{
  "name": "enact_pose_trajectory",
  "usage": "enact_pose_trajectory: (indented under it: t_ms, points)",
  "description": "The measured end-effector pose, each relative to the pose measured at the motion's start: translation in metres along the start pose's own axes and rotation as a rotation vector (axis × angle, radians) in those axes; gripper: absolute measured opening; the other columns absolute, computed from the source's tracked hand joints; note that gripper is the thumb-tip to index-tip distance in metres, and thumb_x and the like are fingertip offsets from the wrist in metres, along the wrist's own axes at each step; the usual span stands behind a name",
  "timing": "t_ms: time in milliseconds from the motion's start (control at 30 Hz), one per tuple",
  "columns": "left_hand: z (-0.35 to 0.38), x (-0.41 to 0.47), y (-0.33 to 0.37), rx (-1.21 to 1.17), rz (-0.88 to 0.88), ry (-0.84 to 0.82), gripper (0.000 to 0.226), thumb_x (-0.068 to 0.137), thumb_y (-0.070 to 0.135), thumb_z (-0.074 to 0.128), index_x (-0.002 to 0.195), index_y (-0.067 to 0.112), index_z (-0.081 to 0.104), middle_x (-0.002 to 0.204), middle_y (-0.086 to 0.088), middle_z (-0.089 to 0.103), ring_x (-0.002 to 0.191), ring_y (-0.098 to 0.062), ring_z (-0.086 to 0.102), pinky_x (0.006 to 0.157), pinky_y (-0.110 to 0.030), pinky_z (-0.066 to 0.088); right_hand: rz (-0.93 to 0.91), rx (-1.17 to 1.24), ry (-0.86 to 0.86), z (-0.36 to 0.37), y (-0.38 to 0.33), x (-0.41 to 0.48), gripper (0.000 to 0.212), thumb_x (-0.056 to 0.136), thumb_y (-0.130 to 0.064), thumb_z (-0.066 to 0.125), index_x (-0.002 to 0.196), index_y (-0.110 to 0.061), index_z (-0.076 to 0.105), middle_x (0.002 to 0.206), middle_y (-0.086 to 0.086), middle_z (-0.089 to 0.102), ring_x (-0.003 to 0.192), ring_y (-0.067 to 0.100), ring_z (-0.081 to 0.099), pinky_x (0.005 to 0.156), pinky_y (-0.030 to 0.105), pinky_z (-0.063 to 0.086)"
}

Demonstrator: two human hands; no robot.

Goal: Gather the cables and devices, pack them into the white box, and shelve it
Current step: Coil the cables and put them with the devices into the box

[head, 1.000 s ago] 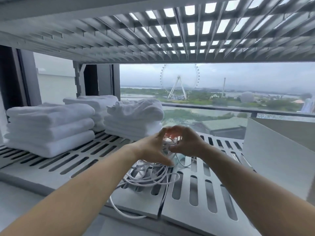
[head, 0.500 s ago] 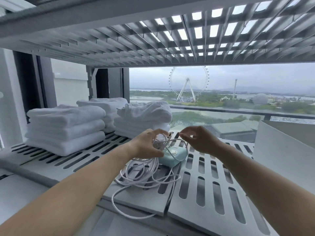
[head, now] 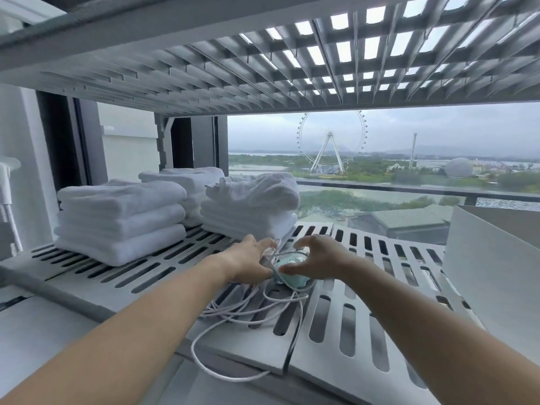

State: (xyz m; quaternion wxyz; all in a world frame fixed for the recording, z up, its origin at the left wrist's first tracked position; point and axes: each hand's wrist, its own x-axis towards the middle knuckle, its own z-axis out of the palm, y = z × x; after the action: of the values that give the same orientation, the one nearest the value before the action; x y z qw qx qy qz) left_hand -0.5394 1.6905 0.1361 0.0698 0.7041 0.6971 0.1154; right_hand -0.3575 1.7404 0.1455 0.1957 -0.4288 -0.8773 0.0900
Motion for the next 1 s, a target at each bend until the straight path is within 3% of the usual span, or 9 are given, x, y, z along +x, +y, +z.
enact_pose_trajectory:
  t_ms: [133,233,400,500,700,767,867,933,1000]
  points:
    - [-0.004,-0.004,0.001,0.03,-0.036,-0.101,0.088,0.06,0.063,0.059,0.136,0.047,0.017,0.134,-0.008,0.033,0.116,-0.031,0.047,0.099,-0.043,0.04,0.013,0.062,-0.062,-0.001,0.005,-0.004,0.065,0.051,-0.072,0.069,0.094,-0.023,0.067,0.092,-0.002,0.068,0.081,0.013,0.059,0.065,0.024,0.046]
    - [-0.003,-0.006,0.002,0.045,-0.024,-0.115,0.102,0.059,0.05,0.071,0.141,0.043,0.011,0.129,-0.008,0.036,0.108,-0.026,0.052,0.097,-0.04,0.045,0.011,0.093,-0.068,0.001,0.006,-0.008,0.068,0.049,-0.068,0.073,0.098,-0.021,0.067,0.095,-0.002,0.068,0.087,0.015,0.06,0.076,0.029,0.049]
    - [0.003,-0.01,0.007,-0.05,0.01,-0.039,0.099,0.056,0.037,0.074,0.14,0.039,0.021,0.122,-0.005,0.042,0.095,-0.02,0.058,0.082,-0.034,0.053,0.031,0.142,-0.054,0.0,0.005,-0.008,0.062,0.054,-0.051,0.081,0.104,-0.019,0.065,0.103,-0.002,0.067,0.095,0.016,0.061,0.086,0.031,0.05]
    - [0.004,-0.014,0.014,-0.055,0.046,-0.009,0.092,0.058,0.028,0.071,0.137,0.041,0.027,0.109,-0.001,0.047,0.08,-0.014,0.059,0.063,-0.025,0.051,0.019,0.21,-0.155,-0.012,0.013,-0.01,0.06,0.053,-0.046,0.084,0.105,-0.023,0.066,0.102,-0.003,0.067,0.095,0.016,0.062,0.086,0.03,0.048]
    - [-0.001,-0.023,0.016,-0.077,0.062,-0.028,0.085,0.064,0.019,0.069,0.132,0.049,0.029,0.104,0.002,0.047,0.082,-0.02,0.062,0.07,-0.035,0.058,0.014,0.22,-0.382,-0.035,0.038,-0.021,0.067,0.062,-0.034,0.081,0.122,-0.039,0.052,0.128,-0.011,0.048,0.115,0.012,0.047,0.1,0.029,0.039]
    - [-0.003,-0.023,0.015,-0.11,0.067,-0.037,0.084,0.064,0.017,0.068,0.131,0.049,0.031,0.105,-0.001,0.051,0.073,-0.017,0.061,0.064,-0.031,0.057,0.008,0.22,-0.388,-0.036,0.045,-0.025,0.067,0.062,-0.039,0.08,0.121,-0.045,0.051,0.132,-0.014,0.044,0.119,0.01,0.043,0.097,0.024,0.035]
    - [-0.005,-0.019,0.011,-0.22,0.049,-0.094,0.087,0.064,0.01,0.066,0.134,0.046,0.029,0.082,-0.001,0.058,0.055,-0.01,0.049,0.049,-0.023,0.047,0.007,0.282,-0.384,-0.04,0.044,-0.031,0.069,0.052,-0.07,0.07,0.115,-0.047,0.055,0.139,-0.013,0.044,0.124,0.009,0.041,0.097,0.024,0.03]
    - [-0.006,-0.017,0.009,-0.272,0.019,-0.109,0.09,0.064,0.005,0.061,0.137,0.044,0.026,0.072,-0.001,0.055,0.05,-0.008,0.045,0.047,-0.022,0.041,0.01,0.38,-0.345,-0.039,0.041,-0.033,0.062,0.061,-0.076,0.057,0.111,-0.038,0.061,0.137,-0.01,0.047,0.122,0.011,0.044,0.098,0.028,0.035]
    - [-0.004,-0.016,0.011,-0.254,-0.003,-0.088,0.091,0.064,0.004,0.058,0.138,0.044,0.025,0.072,0.002,0.053,0.049,-0.007,0.045,0.045,-0.021,0.04,0.042,0.451,-0.271,-0.037,0.038,-0.033,0.034,0.085,-0.051,0.052,0.101,-0.024,0.067,0.136,0.0,0.049,0.124,0.018,0.044,0.098,0.037,0.037]
